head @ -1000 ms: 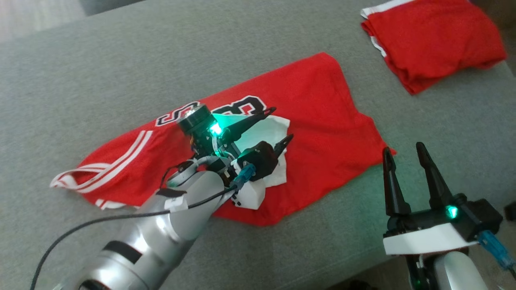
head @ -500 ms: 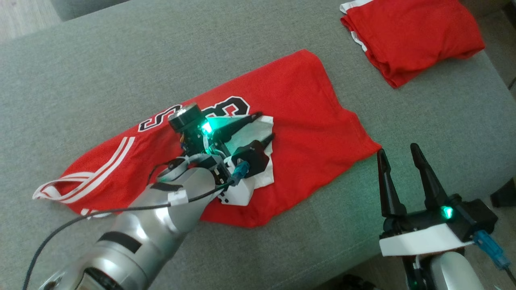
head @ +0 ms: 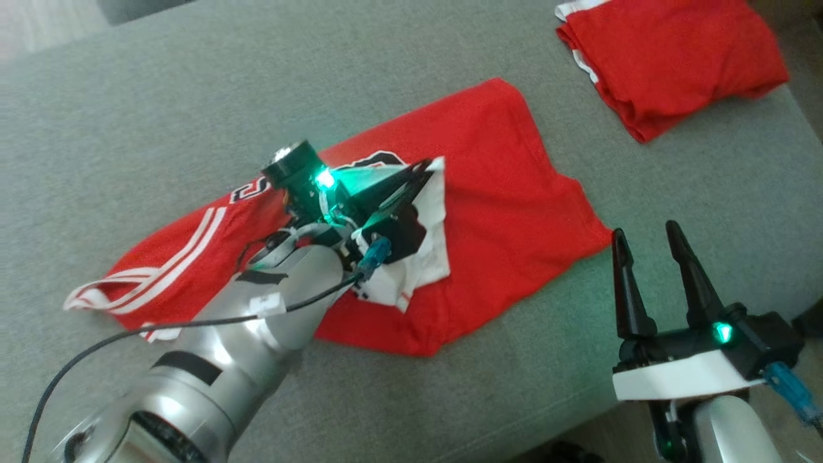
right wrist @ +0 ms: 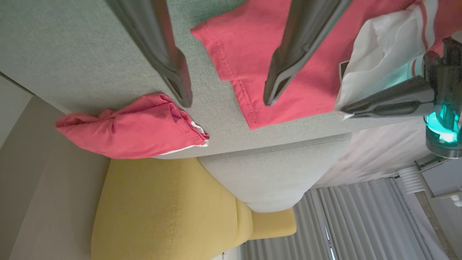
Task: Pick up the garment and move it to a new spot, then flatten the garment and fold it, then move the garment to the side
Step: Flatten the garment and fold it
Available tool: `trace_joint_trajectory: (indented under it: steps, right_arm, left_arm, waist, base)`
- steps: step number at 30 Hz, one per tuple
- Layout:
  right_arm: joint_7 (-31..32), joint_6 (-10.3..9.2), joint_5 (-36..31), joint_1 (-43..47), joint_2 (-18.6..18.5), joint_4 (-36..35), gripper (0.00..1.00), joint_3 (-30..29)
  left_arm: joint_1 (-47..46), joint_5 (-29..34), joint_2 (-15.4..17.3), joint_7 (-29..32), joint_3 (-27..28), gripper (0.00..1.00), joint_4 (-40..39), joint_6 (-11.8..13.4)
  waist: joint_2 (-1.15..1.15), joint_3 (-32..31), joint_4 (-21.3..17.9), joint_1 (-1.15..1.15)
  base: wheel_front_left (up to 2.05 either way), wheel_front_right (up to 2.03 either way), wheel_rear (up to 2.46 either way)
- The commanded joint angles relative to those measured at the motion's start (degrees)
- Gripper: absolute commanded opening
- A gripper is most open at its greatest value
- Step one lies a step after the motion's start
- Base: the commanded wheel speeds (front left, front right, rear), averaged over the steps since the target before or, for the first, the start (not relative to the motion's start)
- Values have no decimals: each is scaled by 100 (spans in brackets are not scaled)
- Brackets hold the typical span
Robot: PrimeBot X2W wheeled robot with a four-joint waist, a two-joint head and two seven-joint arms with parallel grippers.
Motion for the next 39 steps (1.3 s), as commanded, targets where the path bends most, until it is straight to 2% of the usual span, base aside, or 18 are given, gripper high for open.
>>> trace_joint_trajectory:
  steps: [1, 4, 10, 14, 17, 23, 28, 39]
  right_arm:
    - [-37, 37, -39, -16, -45, -124, 100, 67]
    - [-37, 37, -57, 88, -95, -53, 100, -31]
    - [-37, 37, -82, 366, -166, 74, 100, -181]
    - [-37, 37, -113, 504, -220, 343, 100, -205]
    - [-37, 37, -114, 493, -272, 564, 100, -156]
    - [-37, 37, -225, 369, -395, 996, 100, -160]
    - [-37, 37, -216, 264, -425, 1231, 100, -285]
    - [-37, 37, 75, -130, -435, 1456, 100, -703]
  left_arm:
    - [-143, -136, 59, -77, 244, 0, -308, 85]
    - [58, -359, 342, -107, 492, 0, -901, 250]
    - [824, -827, 1319, -89, 1058, 0, -2460, 508]
    - [1293, -1074, 1890, 214, 1355, 0, -3322, 616]
    - [1455, -1114, 2203, 430, 1510, 0, -3755, 743]
    - [1586, -1175, 2522, 662, 1694, 0, -4211, 895]
    - [1684, -1231, 2655, 727, 1765, 0, -4294, 967]
    - [1763, -1287, 2688, 733, 1742, 0, -4275, 1037]
  waist:
    - [0, -122, 116, 0]
    - [0, -293, 282, 0]
    - [0, -628, 642, 0]
    - [0, -756, 863, 0]
    - [0, -770, 992, 0]
    - [0, -728, 1200, 0]
    - [0, -726, 1302, 0]
    - [0, -669, 1407, 0]
  base:
    - [0, 0, 0]
    - [0, 0, 0]
    - [0, 0, 0]
    - [0, 0, 0]
    - [0, 0, 0]
    - [0, 0, 0]
    - [0, 0, 0]
    - [0, 0, 0]
